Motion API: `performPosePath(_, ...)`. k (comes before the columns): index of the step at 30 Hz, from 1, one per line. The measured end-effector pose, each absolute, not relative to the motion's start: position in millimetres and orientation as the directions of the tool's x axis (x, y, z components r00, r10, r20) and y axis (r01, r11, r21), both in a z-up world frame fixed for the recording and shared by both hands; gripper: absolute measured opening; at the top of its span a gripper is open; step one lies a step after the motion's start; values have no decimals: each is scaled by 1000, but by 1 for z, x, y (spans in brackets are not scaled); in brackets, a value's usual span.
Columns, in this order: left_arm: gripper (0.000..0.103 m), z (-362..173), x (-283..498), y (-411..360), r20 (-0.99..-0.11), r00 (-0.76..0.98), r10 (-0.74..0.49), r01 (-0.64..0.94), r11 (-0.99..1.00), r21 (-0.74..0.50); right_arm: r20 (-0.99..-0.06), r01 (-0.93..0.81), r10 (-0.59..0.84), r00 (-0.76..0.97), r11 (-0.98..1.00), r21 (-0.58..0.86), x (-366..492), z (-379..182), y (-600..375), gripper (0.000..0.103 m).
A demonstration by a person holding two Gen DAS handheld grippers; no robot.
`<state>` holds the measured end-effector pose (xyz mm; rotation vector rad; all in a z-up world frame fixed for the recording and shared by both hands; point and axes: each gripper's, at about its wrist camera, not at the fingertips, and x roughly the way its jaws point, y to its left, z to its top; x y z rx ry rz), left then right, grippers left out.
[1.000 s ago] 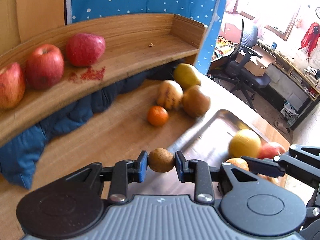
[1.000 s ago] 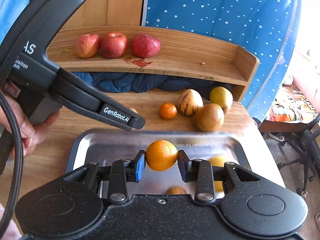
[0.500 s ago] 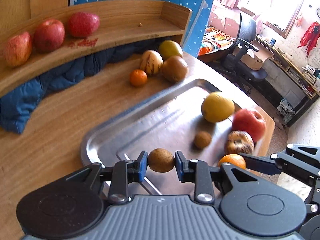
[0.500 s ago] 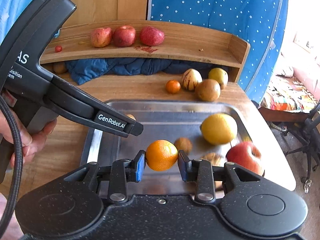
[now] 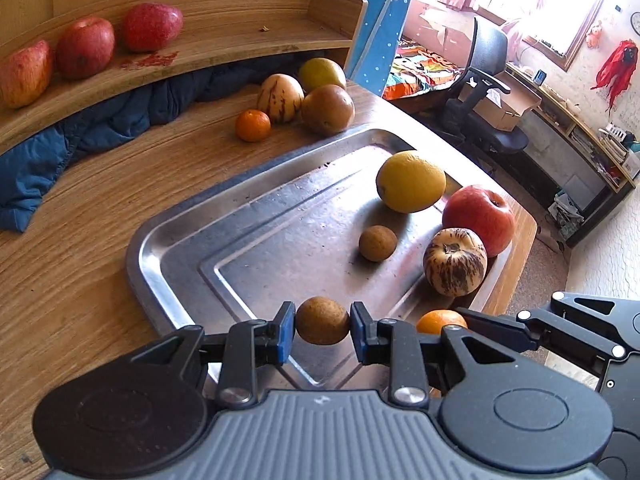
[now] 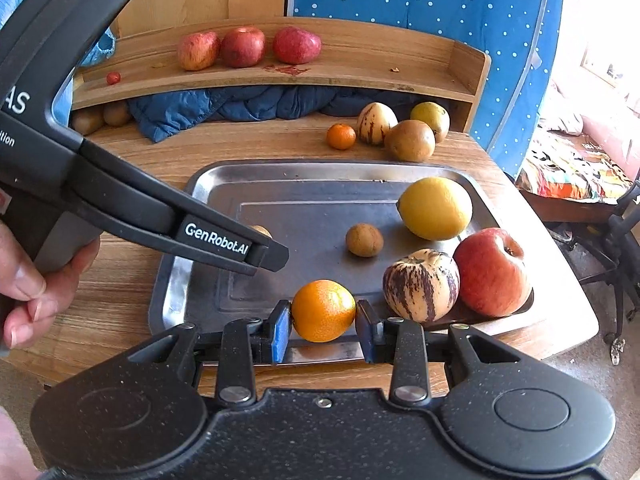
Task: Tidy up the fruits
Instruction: 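Lower the kiwi onto the tray and open the left tool while the right tool releases the tangerine, then move both open tools back from the tray toward the remaining loose fruit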
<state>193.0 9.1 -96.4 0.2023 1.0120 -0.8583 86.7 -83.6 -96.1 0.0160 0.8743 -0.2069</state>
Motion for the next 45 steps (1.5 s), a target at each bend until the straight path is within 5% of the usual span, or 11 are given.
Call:
performPosePath(17,35,-105,188,11,-824,263,-502,678,703,-212,-776,138,-148,614,987,-80,90,-106,-86,39)
performPosePath(25,58,-95,182,21,-820,295,-490,663,724,-194,-769,144,-154,621,986,-81,81,-100,-87,51)
performPosePath(29,65,-87,175,31,-815,320,-483,644,742,-187,-765,154,-152,626,986,-70,74,-96,-87,61)
performPosePath(34,87,-77,166,49,-813,360,-458,612,773,-166,-760,155,-136,636,987,-47,63,-90,-84,79)
performPosePath(39,96,-72,157,71,-828,380,-413,577,805,-137,-758,141,-100,644,990,-11,54,-83,-79,95)
performPosePath(45,100,-72,150,94,-861,373,-347,538,837,-104,-762,102,-63,645,995,5,49,-77,-67,100)
